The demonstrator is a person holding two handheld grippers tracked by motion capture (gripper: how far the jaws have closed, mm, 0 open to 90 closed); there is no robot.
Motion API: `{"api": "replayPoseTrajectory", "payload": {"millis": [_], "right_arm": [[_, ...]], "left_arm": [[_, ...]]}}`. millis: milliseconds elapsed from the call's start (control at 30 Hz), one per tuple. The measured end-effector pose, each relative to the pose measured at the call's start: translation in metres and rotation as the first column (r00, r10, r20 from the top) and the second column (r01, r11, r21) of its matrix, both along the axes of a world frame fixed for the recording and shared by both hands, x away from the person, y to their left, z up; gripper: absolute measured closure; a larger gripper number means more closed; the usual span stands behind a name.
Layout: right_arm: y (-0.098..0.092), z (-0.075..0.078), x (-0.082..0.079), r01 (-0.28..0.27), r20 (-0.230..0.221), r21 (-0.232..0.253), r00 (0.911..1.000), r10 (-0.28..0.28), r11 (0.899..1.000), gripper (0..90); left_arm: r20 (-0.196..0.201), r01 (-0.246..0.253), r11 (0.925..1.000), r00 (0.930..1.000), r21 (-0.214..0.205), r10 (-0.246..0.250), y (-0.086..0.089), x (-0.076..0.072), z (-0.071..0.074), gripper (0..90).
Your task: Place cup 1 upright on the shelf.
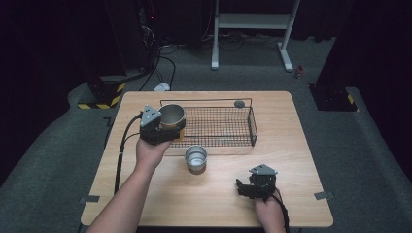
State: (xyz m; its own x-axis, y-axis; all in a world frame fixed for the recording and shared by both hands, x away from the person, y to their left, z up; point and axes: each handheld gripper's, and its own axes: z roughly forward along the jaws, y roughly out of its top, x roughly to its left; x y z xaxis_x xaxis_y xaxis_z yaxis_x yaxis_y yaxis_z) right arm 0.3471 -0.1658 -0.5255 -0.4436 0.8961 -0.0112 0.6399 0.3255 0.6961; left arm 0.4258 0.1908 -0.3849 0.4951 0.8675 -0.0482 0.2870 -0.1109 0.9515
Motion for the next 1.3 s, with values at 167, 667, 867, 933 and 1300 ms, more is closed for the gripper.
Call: {"api": "replayPoseTrajectory", "payload": {"millis": [167, 667, 867, 933, 1300], "right_arm": [[0.000, 0.000, 0.000, 0.000, 0.000, 0.000, 1.0000, 0.000, 1.000, 9.0], [0.000, 0.000, 0.000, -0.005, 0.003, -0.003, 1.0000, 0.005, 1.000, 9.1], [0.000, 0.000, -0.001, -0.012, 0.004, -0.002, 0.9999, 0.012, 1.000, 9.1], [0.000, 0.000, -0.001, -0.011, 0.003, -0.002, 0.9999, 0.011, 1.000, 9.0], [0.000, 0.000, -0.001, -0.010, 0.002, -0.002, 0.9999, 0.010, 1.000, 9.1]], "left_arm": [[0.000, 0.009, 0.9999, 1.0000, -0.006, -0.009, -0.003, 0.006, -0.001, 14.2], [-0.011, -0.023, 0.9997, 0.9997, -0.011, 0.023, -0.007, 0.027, -0.006, 14.1], [-0.026, -0.042, 0.9989, 0.9988, -0.019, 0.042, -0.007, 0.039, -0.009, 14.1], [-0.028, -0.042, 0.9990, 0.9987, -0.014, 0.042, -0.008, 0.042, -0.010, 14.2], [-0.025, -0.061, 0.9979, 0.9979, -0.022, 0.060, -0.013, 0.059, -0.020, 14.1]]}}
